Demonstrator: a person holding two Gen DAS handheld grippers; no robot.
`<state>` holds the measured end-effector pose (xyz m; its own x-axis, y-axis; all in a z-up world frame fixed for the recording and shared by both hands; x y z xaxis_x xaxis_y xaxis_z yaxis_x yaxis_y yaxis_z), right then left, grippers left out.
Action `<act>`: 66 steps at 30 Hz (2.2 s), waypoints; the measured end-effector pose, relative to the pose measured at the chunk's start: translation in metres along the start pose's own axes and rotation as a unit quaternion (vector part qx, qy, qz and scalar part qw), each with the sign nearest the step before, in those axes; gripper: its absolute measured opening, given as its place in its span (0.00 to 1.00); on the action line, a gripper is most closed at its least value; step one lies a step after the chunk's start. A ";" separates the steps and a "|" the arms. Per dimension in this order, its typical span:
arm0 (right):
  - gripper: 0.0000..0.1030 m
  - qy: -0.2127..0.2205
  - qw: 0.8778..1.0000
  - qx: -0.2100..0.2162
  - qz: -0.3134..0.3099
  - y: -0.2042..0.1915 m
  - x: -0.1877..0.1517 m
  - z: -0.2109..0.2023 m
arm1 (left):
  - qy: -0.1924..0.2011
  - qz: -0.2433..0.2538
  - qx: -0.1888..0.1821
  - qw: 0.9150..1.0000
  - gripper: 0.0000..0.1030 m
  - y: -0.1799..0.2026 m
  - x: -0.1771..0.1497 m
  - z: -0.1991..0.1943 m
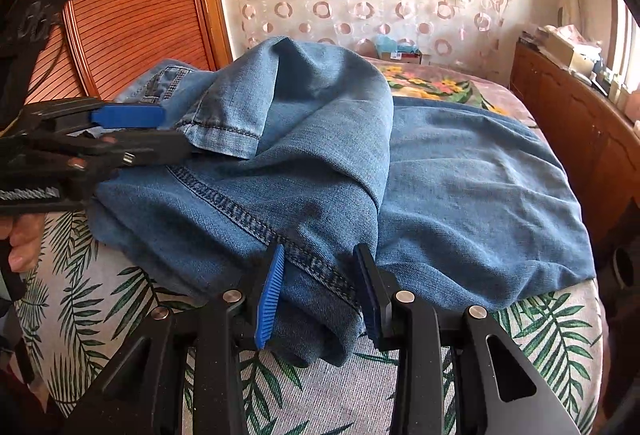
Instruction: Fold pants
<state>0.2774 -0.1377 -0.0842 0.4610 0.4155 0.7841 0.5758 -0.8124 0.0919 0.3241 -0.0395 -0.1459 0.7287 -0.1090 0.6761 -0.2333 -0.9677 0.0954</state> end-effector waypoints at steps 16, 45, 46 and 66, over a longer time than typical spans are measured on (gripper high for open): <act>0.36 0.004 1.000 -0.002 -0.001 0.003 -0.002 -0.002 | 0.011 -0.033 0.073 0.997 0.16 -0.077 0.026 -0.013; 0.36 0.005 1.000 0.010 0.005 0.004 0.000 -0.003 | -0.041 -0.081 0.062 0.994 0.40 -0.117 -0.040 -0.008; 0.36 0.005 1.000 0.011 0.005 0.004 0.000 -0.004 | -0.041 -0.082 0.053 0.994 0.29 -0.115 -0.041 -0.009; 0.36 0.029 1.000 0.010 -0.003 0.012 0.021 -0.034 | 0.018 -0.115 0.061 0.991 0.02 -0.120 -0.093 -0.090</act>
<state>0.2708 -0.1526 -0.0455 0.4180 0.3957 0.8177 0.5916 -0.8017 0.0855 0.2260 0.1074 -0.1546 0.7302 0.1227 0.6722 0.0168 -0.9867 0.1619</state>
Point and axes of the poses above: each gripper's, at about its wrist camera, not at the fingertips, and z roughly the way its jaws point, y to its right, x to its top, the point moved 10 cm from there along z, roughly the way its jaws point, and after that the axes turned 11 degrees about -z, right-handed, at the moved point
